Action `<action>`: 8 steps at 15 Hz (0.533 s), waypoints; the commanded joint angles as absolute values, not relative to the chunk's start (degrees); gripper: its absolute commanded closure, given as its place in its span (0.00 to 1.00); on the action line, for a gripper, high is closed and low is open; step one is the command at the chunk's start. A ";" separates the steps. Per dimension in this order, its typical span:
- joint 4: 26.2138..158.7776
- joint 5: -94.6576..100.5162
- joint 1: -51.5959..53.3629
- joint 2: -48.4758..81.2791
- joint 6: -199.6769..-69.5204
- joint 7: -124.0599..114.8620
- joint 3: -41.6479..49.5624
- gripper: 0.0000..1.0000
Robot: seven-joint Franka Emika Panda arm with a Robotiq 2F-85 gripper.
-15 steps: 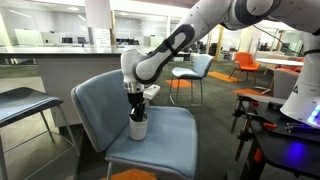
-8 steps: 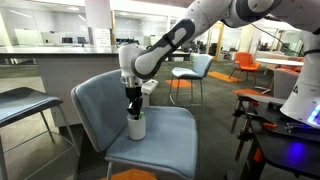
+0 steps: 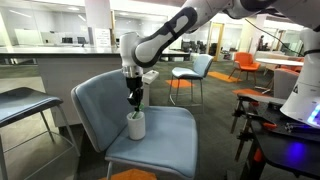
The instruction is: Remove the green marker from the white mug
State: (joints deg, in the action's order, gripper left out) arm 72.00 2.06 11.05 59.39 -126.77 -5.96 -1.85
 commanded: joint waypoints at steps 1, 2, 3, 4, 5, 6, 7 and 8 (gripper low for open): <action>80.52 2.82 11.00 52.42 -128.52 -6.91 -1.02 0.95; 82.25 2.35 10.52 50.87 -128.84 -6.68 -1.31 0.95; 84.26 2.19 10.18 49.08 -129.28 -6.44 -1.44 0.95; 86.25 1.95 9.73 47.34 -129.69 -6.26 -1.62 0.95; 88.56 2.03 9.49 45.32 -130.17 -6.65 -1.36 0.95; 90.67 2.45 9.47 43.52 -130.61 -7.31 -0.83 0.95; 92.92 2.97 9.61 41.77 -131.28 -8.55 -0.02 0.95; 95.00 3.48 9.90 40.24 -131.99 -9.98 0.93 0.95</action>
State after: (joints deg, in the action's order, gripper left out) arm 86.19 2.05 9.37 46.27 -127.90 -6.33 -0.76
